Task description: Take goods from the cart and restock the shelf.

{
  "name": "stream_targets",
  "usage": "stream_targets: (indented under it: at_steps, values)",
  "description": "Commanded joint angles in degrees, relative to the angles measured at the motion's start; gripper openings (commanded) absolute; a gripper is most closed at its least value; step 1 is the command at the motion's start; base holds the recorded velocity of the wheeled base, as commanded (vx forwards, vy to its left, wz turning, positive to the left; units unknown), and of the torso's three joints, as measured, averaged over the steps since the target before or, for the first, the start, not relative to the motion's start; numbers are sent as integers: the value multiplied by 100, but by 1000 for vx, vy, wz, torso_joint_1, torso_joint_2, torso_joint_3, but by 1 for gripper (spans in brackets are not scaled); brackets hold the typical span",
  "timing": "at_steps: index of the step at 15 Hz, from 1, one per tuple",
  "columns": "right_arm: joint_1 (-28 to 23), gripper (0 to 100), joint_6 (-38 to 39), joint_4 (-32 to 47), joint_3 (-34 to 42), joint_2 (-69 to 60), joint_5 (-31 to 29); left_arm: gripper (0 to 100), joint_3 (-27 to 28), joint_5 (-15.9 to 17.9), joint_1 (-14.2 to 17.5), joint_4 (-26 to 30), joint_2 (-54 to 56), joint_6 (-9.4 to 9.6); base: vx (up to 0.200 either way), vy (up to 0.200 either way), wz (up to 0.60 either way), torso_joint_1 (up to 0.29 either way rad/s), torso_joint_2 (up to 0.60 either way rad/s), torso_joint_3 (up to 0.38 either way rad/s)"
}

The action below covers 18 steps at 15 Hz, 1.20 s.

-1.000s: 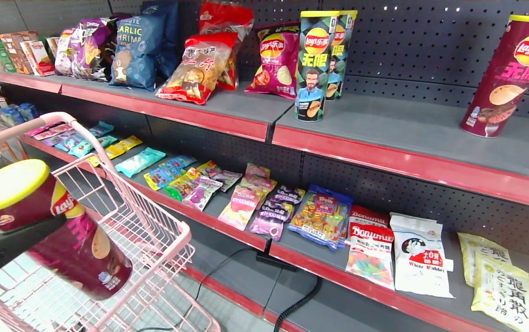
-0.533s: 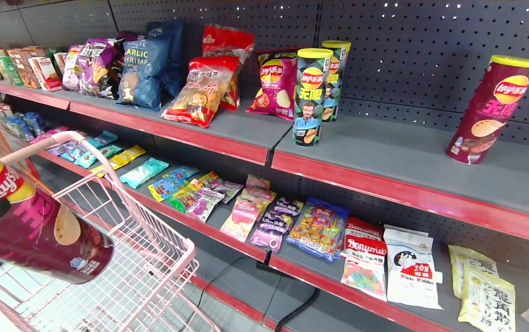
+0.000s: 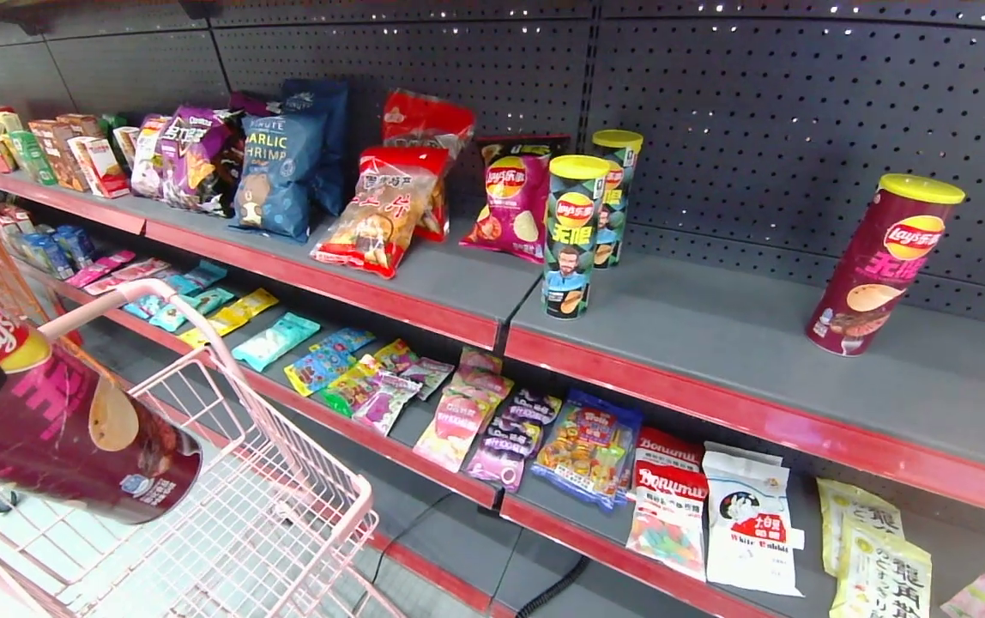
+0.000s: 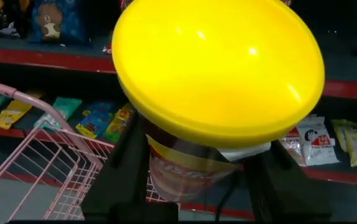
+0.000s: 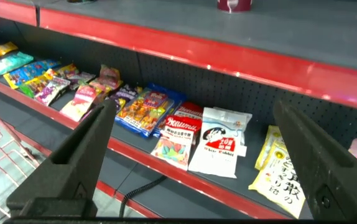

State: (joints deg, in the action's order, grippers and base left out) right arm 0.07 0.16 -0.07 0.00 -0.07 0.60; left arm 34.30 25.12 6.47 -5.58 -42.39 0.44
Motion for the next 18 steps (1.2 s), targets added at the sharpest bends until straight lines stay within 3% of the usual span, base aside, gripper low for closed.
stream_targets:
  at_steps: [1,4,9,14,16,18]
  values:
    - [1,100,2,-1,0,7,2,0,32,-16,3,-4,-33,0,0,0,0,168,-408,-242]
    - [1,100,11,-1,0,7,2,0,41,-43,3,-13,-50,0,0,0,0,116,-274,-152]
    - [10,100,46,-1,0,7,2,0,24,-386,3,-4,-42,79,0,0,-600,8,-19,-8]
    - [1,100,46,-1,0,7,2,0,-187,-429,3,-22,-77,202,0,0,-600,7,5,-1]
    - [1,100,46,-1,0,7,2,0,-231,-640,3,-22,-86,501,0,0,-600,0,-2,-7]
    - [1,100,46,-1,0,7,2,0,-249,-711,3,-22,-77,589,0,0,-600,2,0,7]
